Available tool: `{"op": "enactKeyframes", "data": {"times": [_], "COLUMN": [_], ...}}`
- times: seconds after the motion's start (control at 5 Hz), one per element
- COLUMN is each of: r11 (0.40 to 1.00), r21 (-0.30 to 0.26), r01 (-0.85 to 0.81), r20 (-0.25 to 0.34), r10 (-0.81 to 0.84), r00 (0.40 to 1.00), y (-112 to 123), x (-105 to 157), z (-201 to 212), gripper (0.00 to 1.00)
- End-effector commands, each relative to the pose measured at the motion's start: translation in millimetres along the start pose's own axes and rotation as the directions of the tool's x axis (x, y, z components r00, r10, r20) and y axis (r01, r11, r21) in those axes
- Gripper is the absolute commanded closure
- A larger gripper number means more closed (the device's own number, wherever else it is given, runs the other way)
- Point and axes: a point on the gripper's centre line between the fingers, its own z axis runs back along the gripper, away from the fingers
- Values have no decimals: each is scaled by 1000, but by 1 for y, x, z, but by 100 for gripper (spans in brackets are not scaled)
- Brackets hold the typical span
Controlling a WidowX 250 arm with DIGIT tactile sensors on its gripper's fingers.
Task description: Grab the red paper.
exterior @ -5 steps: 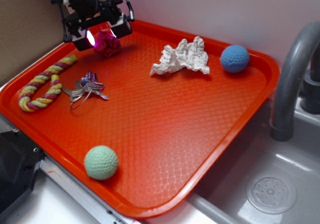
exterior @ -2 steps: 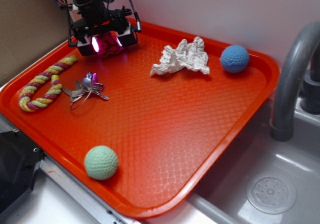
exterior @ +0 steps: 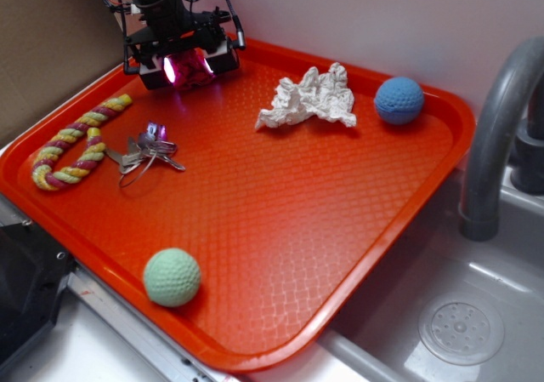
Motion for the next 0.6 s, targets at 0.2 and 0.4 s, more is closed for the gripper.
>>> {"op": "enactKeyframes", "data": {"times": [0.2,0.4], "r11": [989,959], "r21": [-101,-180], "r01": [103,221], "r20": [-35,-56], "r10": [-107,-234], "r00": [994,971], "y": [19,20], "x": [2,-1], "z": [86,137], "gripper": [100,100]}}
